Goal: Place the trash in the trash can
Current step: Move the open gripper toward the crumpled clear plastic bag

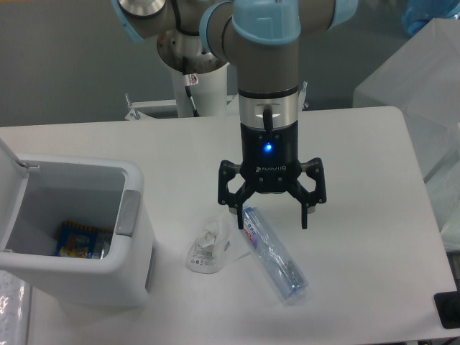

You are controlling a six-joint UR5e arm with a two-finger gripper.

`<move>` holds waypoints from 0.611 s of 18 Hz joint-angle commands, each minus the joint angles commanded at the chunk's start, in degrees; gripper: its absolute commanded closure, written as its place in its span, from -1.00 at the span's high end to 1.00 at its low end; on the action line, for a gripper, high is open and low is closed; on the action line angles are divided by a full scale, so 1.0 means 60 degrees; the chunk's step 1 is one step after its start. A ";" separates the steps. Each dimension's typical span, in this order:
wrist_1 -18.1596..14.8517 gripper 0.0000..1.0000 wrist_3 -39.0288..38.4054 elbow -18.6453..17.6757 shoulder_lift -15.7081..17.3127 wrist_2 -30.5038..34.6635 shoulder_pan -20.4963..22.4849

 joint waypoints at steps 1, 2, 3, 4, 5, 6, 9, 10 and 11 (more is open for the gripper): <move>0.0000 1.00 0.0320 -0.0029 0.0000 0.0131 -0.0014; -0.0029 1.00 0.0642 -0.0015 -0.0014 0.0379 -0.0015; -0.0029 1.00 0.0820 -0.0015 0.0000 0.0555 -0.0044; -0.0029 1.00 0.0865 0.0000 -0.0014 0.0586 -0.0044; -0.0029 1.00 0.0865 0.0000 -0.0029 0.0615 -0.0044; -0.0029 1.00 0.0851 0.0000 -0.0029 0.0688 -0.0044; 0.0044 1.00 0.0895 0.0000 -0.0218 0.0718 -0.0044; 0.0218 1.00 0.0895 -0.0015 -0.0292 0.0733 -0.0044; 0.0510 1.00 0.0866 -0.0087 -0.0380 0.0733 -0.0044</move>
